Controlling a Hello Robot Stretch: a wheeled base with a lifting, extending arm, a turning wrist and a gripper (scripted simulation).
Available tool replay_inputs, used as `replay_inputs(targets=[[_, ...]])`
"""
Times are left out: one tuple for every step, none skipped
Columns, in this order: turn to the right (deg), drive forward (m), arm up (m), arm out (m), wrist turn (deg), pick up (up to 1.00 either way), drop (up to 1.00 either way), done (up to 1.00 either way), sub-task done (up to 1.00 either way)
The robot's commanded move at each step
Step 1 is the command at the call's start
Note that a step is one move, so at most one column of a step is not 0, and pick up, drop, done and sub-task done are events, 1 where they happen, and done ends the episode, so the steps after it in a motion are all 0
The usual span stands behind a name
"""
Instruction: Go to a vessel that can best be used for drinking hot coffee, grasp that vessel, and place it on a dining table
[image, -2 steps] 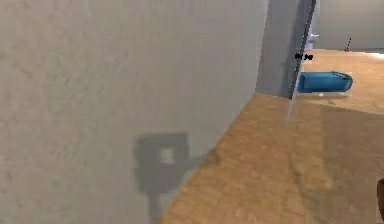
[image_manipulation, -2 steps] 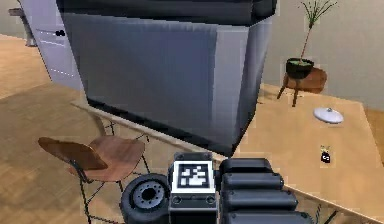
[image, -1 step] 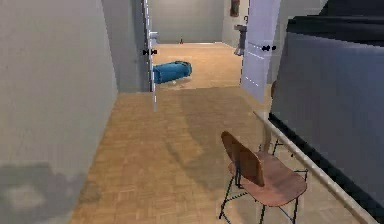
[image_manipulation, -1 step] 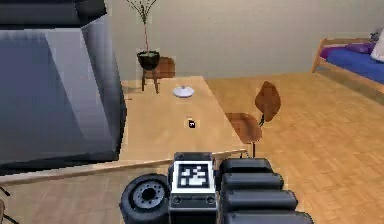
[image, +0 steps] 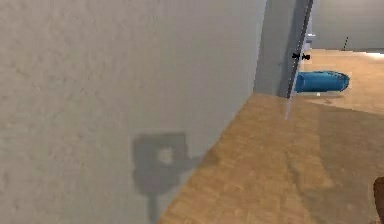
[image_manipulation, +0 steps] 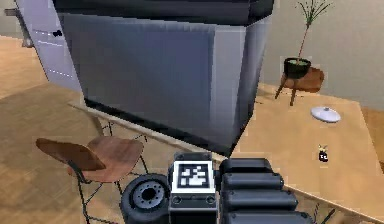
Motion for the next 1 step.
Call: replay_inputs(targets=[[30.0,0.0,0.0,0.0,0.0,0.0,0.0,0.0,0.0]])
